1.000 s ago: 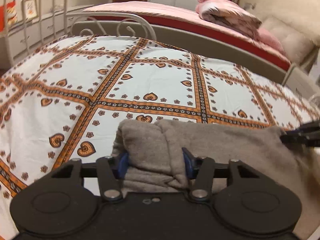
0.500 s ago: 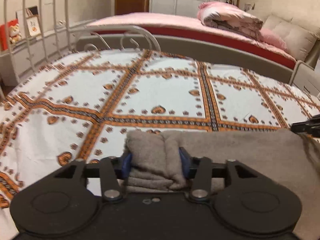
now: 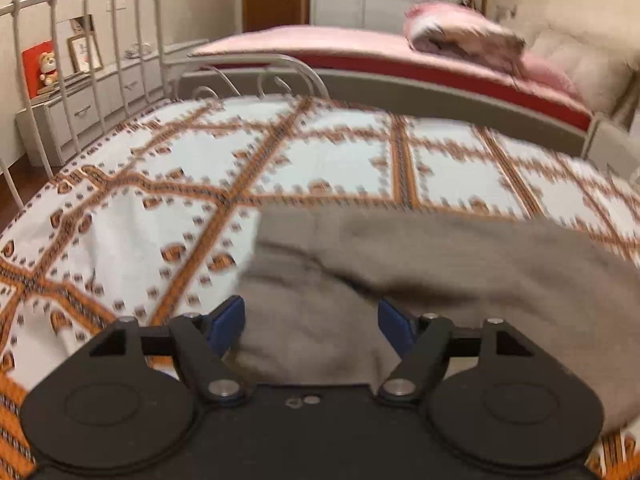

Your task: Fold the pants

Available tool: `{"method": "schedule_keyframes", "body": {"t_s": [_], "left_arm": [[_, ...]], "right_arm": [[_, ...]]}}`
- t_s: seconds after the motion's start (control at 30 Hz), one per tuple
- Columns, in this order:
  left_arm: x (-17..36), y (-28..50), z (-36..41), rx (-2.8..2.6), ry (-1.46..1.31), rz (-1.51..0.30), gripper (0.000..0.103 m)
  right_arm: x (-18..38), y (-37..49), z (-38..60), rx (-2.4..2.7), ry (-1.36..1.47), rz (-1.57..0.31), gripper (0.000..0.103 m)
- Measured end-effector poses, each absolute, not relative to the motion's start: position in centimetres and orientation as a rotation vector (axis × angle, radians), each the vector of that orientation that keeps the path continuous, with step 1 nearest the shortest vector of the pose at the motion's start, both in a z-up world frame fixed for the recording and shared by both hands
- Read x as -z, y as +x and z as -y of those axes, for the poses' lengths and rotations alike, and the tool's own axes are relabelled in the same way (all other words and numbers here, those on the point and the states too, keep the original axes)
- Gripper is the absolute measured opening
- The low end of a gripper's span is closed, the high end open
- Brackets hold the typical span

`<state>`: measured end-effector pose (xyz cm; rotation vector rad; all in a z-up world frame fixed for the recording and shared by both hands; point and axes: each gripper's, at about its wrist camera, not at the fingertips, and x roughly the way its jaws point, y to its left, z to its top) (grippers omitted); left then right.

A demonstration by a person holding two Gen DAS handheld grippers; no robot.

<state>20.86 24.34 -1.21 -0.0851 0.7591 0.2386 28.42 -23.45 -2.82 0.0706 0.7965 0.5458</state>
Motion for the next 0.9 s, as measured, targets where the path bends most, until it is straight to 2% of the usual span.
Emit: {"method": "schedule_keyframes", "body": {"t_s": [0.1, 0.27, 0.47, 0.63, 0.9], "left_arm": [[1.4, 20.8, -22.4, -0.245, 0.01, -0.779, 0.076], [3.2, 20.9, -21.5, -0.26, 0.141, -0.845, 0.079], [3.0, 20.8, -23.7, -0.269, -0.021, -0.822, 0.085], [3.4, 21.4, -23.6, -0.271, -0.032, -0.836, 0.091], [3.5, 21.0, -23.8, -0.26, -0.03, -0.833, 0.092]], "right_arm": [[3.0, 26.8, 28.1, -0.405, 0.121, -0.792, 0.003], [3.3, 23.8, 37.3, -0.153, 0.363, -0.791, 0.003], [3.3, 18.9, 46.2, 0.053, 0.664, -0.775, 0.003], [4.0, 17.2, 48.5, 0.109, 0.773, -0.818, 0.003], [6.8, 18.1, 50.5, 0.17, 0.91, -0.873, 0.003]]}}
